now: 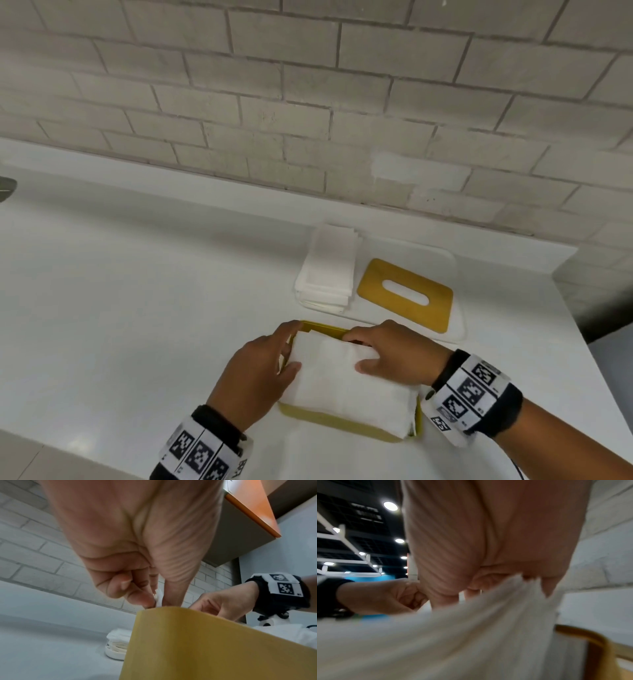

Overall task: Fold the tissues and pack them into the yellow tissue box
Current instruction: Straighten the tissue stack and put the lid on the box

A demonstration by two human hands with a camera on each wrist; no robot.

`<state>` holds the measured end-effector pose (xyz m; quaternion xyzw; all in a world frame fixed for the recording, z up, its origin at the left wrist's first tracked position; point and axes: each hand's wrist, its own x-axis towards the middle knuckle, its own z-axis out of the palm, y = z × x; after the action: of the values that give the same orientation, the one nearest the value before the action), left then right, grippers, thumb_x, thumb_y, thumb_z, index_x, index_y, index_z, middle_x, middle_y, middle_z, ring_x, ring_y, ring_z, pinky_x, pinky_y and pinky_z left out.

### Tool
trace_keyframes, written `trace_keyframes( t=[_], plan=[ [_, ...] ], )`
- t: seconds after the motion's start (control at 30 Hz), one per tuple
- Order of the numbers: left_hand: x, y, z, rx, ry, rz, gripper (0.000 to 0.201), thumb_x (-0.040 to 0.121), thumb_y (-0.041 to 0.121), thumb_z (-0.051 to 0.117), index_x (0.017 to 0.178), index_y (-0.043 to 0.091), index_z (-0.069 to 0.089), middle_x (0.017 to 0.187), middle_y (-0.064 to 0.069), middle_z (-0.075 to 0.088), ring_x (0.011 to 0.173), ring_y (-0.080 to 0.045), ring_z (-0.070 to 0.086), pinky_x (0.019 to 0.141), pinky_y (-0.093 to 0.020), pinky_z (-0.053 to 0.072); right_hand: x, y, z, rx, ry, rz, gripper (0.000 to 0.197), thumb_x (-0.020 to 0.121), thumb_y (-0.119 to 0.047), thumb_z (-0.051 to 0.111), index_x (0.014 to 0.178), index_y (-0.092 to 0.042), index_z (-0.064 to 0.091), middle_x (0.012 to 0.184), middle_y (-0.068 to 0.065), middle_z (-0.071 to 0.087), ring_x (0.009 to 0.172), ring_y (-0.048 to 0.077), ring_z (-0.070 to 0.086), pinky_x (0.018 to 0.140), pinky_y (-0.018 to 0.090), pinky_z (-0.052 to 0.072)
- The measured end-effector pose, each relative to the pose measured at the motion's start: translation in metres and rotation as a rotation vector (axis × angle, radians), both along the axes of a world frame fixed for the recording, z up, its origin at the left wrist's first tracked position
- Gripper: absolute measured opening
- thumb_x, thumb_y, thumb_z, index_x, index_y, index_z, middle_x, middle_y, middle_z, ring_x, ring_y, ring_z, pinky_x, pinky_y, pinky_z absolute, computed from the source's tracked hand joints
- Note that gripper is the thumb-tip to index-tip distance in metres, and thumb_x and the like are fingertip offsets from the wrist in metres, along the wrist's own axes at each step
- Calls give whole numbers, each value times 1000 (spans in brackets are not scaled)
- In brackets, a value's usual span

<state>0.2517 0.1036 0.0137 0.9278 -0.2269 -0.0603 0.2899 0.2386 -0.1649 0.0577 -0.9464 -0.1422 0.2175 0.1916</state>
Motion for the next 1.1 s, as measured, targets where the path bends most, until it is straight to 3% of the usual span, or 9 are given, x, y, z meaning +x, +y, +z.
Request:
trace_keyframes(
  t=[0.2,0.3,0.37,0.43,0.57,0.7,0.77,0.93,1.1],
  plan=[
    [0,-1,-8,2,-154,-41,58,86,28,77,138,35,53,125,9,52,104,-9,57,74,-22,56,-26,-8,-10,-152,-287,41,54,93,-35,62,144,-36,45,132,-11,54,115,18,55,92,30,46],
    [3,-1,-12,39,-216,-28,30,80,20,81,106,31,70,132,4,59,112,-16,60,76,-25,58,-41,-13,-18,-221,-384,102,43,79,-40,71,120,-35,56,110,-12,59,97,16,58,77,28,47],
    [5,-1,-17,121,-205,-42,23,77,20,83,93,30,71,135,1,61,121,-25,61,81,-35,61,-46,-11,-18,-241,-271,121,36,88,-38,62,122,-31,55,116,-7,57,106,20,55,84,32,40],
    [4,-1,-19,154,-188,-68,25,77,23,83,98,29,73,140,-2,59,127,-29,59,84,-41,62,-45,-13,-15,-231,-165,109,33,95,-38,55,127,-30,53,123,-7,55,114,18,52,87,30,33],
    [15,-7,-3,41,-182,-28,25,90,37,69,115,34,70,146,4,55,127,-19,56,88,-35,59,-18,-16,14,90,-171,-97,23,94,-42,60,115,-33,63,101,-16,64,91,5,59,83,26,49],
    [55,-31,31,95,-197,71,34,98,42,51,121,25,69,130,0,65,108,-25,66,82,-37,57,52,-16,29,299,-166,-429,20,94,-26,67,114,-21,68,100,-7,70,95,12,65,89,26,48],
    [87,-48,40,187,-87,97,40,102,40,51,137,23,60,136,-2,62,119,-24,62,95,-37,52,97,-19,17,345,6,-629,30,92,-31,70,118,-17,67,106,0,69,100,17,65,96,33,53],
    [164,-85,29,433,148,26,65,106,47,44,160,15,29,161,-10,40,146,-28,40,118,-42,37,165,-19,-10,584,236,-1051,31,88,-25,77,77,-5,57,83,13,61,95,36,68,97,53,56],
    [194,-98,4,466,242,29,70,106,50,42,159,8,27,158,-15,42,145,-31,41,116,-42,39,189,-12,-27,634,311,-1117,23,87,-16,76,97,2,65,105,22,70,102,39,70,95,55,56]
  ],
)
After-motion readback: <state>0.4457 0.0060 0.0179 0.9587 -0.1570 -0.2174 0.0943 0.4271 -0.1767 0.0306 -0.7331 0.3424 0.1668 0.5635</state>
